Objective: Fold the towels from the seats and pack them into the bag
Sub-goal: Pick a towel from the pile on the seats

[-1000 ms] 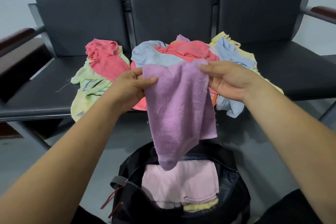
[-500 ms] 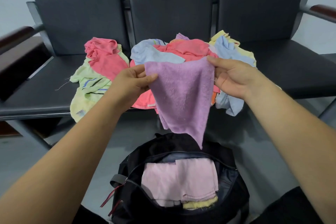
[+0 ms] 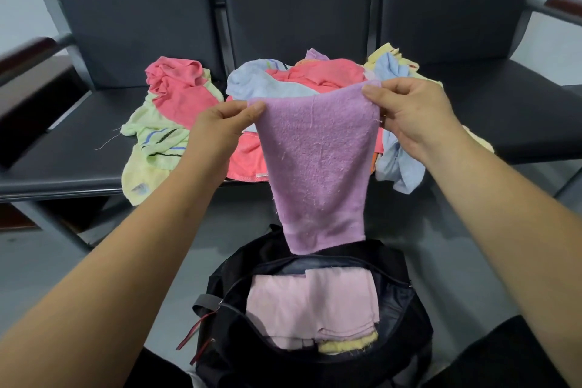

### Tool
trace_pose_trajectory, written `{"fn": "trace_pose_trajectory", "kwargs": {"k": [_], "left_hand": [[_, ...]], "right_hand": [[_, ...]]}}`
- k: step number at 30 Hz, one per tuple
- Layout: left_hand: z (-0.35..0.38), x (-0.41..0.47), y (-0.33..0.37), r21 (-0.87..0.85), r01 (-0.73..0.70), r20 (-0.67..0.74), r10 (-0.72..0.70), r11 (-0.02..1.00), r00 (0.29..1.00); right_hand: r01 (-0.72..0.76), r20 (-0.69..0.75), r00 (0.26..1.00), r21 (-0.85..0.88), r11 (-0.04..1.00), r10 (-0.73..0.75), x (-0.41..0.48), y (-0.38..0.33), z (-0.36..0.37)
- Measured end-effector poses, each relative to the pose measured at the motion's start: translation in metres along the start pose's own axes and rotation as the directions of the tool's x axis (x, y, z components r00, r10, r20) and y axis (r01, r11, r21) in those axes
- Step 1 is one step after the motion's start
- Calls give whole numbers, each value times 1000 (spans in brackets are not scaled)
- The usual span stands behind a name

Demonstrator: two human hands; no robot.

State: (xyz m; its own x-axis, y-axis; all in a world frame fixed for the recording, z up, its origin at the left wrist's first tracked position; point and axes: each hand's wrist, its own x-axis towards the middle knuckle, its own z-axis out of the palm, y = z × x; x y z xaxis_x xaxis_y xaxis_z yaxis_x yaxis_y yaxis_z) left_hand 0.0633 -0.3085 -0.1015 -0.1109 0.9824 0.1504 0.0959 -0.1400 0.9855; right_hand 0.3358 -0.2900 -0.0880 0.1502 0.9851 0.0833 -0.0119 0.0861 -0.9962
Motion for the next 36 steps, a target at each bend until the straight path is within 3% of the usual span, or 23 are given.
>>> {"fn": "trace_pose_trajectory", "kwargs": {"k": [3, 5, 8, 10, 16, 18, 21, 27, 29, 32, 34, 36], "left_hand": [[0, 0, -2, -172, 53, 67, -42, 984, 997], [4, -3, -3, -243, 57, 78, -39, 968, 996], [8, -6, 0, -199, 2, 120, 23, 980, 993], [5, -6, 0, -104, -35, 189, 54, 994, 981], [6, -6, -4, 36, -104, 222, 94, 994, 971], [6, -4, -7, 23, -91, 170, 86, 996, 982], [6, -2, -5, -126, -44, 111, 58, 991, 992], [12, -5, 3, -284, -36, 158, 84, 958, 984], [13, -6, 5, -207, -59, 178, 97, 977, 979], [7, -2, 4, 49, -150, 309, 128, 987, 942], [4, 0, 3, 155, -130, 356, 67, 979, 932], [6, 0, -2, 186, -56, 287, 1, 981, 958]], "right_hand": [[-94, 26, 996, 125, 988, 91, -1, -1, 0], [-225, 145, 971, 289, 930, 190, -3, -5, 1], [-422, 381, 893, 516, 746, 242, -9, -12, -1], [-443, 429, 878, 556, 703, 214, -9, -14, -4], [-161, 210, 971, 218, 963, 115, -2, -7, -9], [-135, 177, 979, 196, 971, 100, -3, -6, -10], [-130, 181, 980, 284, 950, 80, -7, -7, -10], [-46, 140, 990, 276, 960, 8, -10, -9, -7], [-11, 261, 964, 206, 979, -44, -11, -13, -10], [51, 432, 900, 29, 998, -58, -12, -14, -11], [133, 407, 911, -137, 982, -66, -12, -11, -8], [141, 332, 943, -289, 947, -39, -13, -5, -3]]}}
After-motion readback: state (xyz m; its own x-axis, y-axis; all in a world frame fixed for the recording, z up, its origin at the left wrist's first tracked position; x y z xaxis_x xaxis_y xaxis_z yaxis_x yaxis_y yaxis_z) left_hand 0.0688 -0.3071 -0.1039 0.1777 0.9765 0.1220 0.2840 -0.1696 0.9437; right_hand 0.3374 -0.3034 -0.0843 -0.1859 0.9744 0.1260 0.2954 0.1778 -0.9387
